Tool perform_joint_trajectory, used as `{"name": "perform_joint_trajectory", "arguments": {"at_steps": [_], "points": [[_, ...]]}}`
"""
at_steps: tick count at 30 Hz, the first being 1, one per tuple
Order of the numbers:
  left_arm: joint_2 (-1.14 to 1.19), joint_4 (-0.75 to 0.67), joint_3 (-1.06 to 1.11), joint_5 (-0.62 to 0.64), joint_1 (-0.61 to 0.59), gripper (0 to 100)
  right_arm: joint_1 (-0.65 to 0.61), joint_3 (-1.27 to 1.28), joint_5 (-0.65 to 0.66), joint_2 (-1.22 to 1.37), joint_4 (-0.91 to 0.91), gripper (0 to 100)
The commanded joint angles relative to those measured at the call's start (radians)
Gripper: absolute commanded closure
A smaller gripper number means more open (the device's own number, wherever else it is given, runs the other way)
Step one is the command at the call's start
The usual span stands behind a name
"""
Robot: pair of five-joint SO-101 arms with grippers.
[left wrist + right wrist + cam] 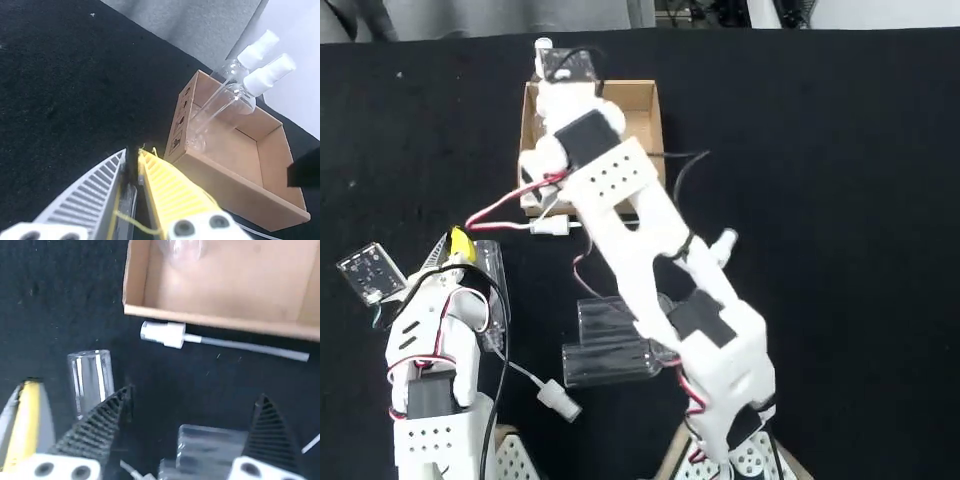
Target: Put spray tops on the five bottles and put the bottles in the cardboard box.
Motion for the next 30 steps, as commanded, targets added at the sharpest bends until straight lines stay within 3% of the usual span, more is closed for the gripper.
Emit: {"name": "perform_joint_trajectory", "arguments": {"at_steps": [1,13,30], "points": [[-0.005,-0.020,0.022,-0.009,-0.008,97,-0.035,0.062,-0.095,-0.133,0.029,67.9],[-0.005,-0.020,0.022,-0.009,-0.010,97,-0.035,0.354,-0.110,-0.335,0.026,67.9],[-0.005,-0.020,0.022,-0.009,-0.010,97,-0.035,0.610,-0.310,-0.412,0.015,68.0]]}}
